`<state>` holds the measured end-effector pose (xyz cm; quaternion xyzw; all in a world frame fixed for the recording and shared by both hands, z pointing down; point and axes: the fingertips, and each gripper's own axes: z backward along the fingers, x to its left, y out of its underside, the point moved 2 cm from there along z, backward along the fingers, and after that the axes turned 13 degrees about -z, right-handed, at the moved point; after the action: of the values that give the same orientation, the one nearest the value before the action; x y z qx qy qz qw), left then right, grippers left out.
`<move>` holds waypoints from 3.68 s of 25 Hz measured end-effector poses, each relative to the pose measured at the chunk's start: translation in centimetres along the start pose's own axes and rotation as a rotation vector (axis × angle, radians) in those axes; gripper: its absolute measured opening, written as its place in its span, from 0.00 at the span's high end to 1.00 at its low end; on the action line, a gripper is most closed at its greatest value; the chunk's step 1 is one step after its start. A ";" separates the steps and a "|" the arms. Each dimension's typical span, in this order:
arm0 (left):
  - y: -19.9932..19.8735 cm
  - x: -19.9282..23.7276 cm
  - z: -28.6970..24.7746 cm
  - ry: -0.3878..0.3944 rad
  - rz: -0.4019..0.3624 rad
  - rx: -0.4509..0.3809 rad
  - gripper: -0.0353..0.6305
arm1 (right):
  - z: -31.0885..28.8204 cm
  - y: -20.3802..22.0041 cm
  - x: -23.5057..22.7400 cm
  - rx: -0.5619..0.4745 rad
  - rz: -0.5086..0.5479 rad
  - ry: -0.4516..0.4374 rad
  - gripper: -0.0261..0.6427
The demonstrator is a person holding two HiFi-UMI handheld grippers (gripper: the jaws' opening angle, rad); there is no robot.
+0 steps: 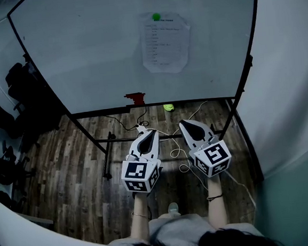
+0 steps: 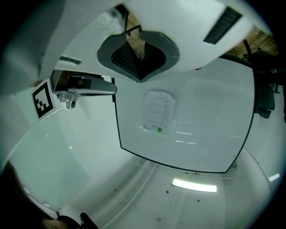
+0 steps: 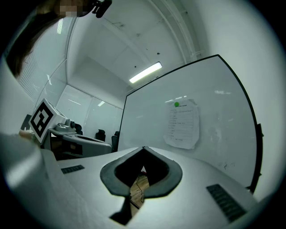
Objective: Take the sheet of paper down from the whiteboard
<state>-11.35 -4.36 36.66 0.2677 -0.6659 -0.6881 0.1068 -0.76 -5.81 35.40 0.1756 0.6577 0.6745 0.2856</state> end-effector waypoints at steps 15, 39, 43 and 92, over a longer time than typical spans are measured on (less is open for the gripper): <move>0.4 3.8 -7.1 0.084 -0.004 -0.032 0.94 | -5.5 -0.5 -4.1 0.009 0.036 0.047 0.96; 0.7 8.5 -18.5 0.078 -0.008 -0.033 0.94 | -14.5 -1.6 -13.6 0.012 0.034 0.022 0.96; 0.7 9.1 -20.1 0.044 -0.029 -0.011 0.94 | -15.7 -1.9 -15.0 0.021 0.031 0.003 0.96; -21.5 17.1 -30.8 -0.164 -0.727 -0.225 0.90 | -18.7 -4.1 -25.1 -0.150 -0.227 0.068 0.84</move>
<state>-5.39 -37.54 12.81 0.4170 -0.4541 -0.7690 -0.1691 7.89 -36.10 33.43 0.0552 0.6302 0.6908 0.3501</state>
